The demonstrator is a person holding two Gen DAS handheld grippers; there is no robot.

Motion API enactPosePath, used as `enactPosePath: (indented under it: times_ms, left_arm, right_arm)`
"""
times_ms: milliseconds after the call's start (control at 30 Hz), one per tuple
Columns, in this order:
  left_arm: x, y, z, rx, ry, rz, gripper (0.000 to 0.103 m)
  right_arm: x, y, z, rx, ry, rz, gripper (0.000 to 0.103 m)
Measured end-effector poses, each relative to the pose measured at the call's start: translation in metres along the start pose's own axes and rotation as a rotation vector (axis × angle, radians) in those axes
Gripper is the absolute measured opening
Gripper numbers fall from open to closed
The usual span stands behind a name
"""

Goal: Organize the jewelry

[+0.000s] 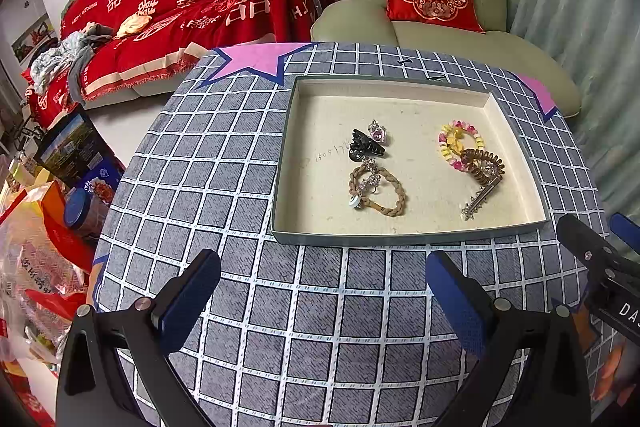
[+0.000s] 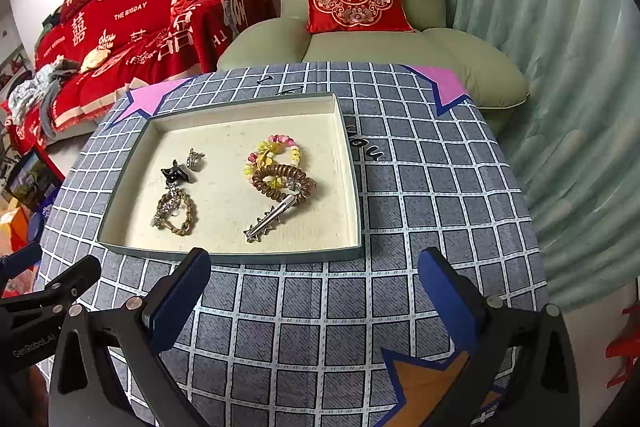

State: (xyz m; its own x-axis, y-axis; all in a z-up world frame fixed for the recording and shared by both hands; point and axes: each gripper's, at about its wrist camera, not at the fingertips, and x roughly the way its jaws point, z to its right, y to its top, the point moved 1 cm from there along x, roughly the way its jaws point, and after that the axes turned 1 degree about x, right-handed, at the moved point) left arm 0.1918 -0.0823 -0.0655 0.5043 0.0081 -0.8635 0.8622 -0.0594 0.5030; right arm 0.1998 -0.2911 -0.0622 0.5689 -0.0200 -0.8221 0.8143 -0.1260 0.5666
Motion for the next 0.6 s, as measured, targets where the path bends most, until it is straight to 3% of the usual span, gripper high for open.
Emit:
enactPosePath:
  times_ms: [600]
  left_arm:
    - [-0.0044,-0.0022,0.0001,-0.002,0.005,0.001,0.103]
  right_arm:
    - [-0.0037,0.0007,0.0002,-0.001,0.000,0.004,0.103]
